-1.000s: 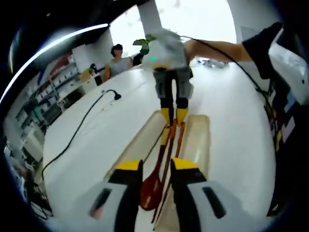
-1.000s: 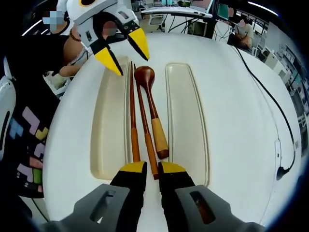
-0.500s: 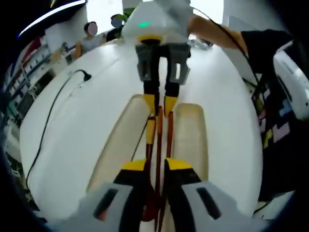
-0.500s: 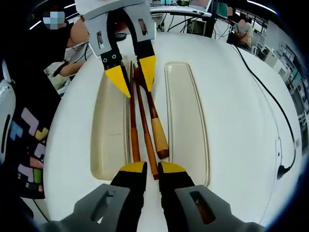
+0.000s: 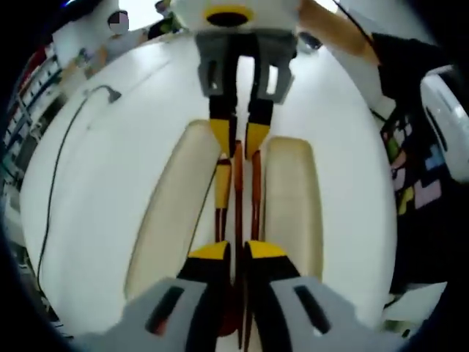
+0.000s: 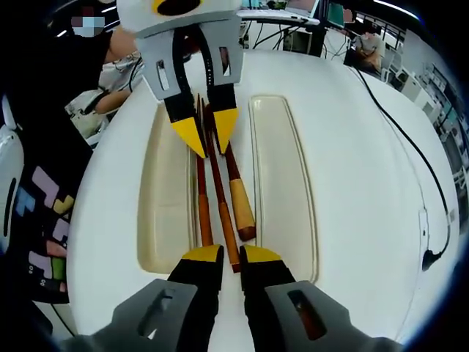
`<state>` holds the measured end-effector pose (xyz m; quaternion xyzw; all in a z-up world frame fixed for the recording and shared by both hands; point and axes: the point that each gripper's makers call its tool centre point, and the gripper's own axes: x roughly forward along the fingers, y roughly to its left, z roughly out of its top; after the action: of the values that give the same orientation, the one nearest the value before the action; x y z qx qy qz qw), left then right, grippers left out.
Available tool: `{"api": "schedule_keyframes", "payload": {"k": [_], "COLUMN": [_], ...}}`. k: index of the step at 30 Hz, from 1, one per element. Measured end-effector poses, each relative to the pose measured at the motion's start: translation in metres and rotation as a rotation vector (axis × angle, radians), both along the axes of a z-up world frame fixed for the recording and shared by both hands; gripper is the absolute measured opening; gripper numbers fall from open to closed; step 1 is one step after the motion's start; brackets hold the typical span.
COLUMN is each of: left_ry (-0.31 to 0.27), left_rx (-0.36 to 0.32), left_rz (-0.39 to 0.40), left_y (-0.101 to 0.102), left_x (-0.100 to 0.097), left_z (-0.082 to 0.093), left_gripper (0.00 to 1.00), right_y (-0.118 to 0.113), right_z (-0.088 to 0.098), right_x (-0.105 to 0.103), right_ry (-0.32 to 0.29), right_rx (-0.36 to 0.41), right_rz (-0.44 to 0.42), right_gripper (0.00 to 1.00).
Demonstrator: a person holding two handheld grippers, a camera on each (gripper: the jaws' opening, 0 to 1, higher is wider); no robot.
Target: Arrange the utensils inside the cutlery case until each visible utensil rests in its matching compartment.
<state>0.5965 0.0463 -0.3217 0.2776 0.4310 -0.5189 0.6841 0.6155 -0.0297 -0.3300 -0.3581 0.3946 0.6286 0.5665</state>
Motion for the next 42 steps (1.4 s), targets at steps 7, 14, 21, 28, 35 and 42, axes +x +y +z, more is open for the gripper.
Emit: {"api": "schedule_keyframes", "payload": {"k": [7,14,21,28,35,42], "left_ry": [-0.006,0.014,-0.003,-0.021,0.087,0.07], "left_rx": [0.063,0.138,0.205,0.204,0.111,0.115], "left_rz": [-0.02,-0.041,-0.072,-0.098,-0.009,-0.034], "left_y": [0.003,0.004,0.004,0.005,0.006,0.005], "left_x": [0.002,0.003,0.002,0.003,0.004,0.002], "left_z": [-0.006,-0.007,-0.008,-0.007,-0.005,0.001], "left_gripper": [0.07,0.06,0.05,0.04,0.04,0.04], "right_y": [0.0,0.0,0.0,0.0,0.0,-0.001], "right_z": [0.0,0.0,0.001,0.002,0.002,0.014], "right_x": [0.001,0.003,0.006,0.006,0.007,0.007], "right_ry": [0.004,-0.007,-0.071,-0.107,-0.116,-0.128], "right_rx": [0.001,-0.005,-0.002,0.029,0.028,0.064], "right_rz": [-0.009,-0.003,0.015,0.056,0.057,0.044], "right_gripper": [0.07,0.06,0.06,0.05,0.04,0.04]}}
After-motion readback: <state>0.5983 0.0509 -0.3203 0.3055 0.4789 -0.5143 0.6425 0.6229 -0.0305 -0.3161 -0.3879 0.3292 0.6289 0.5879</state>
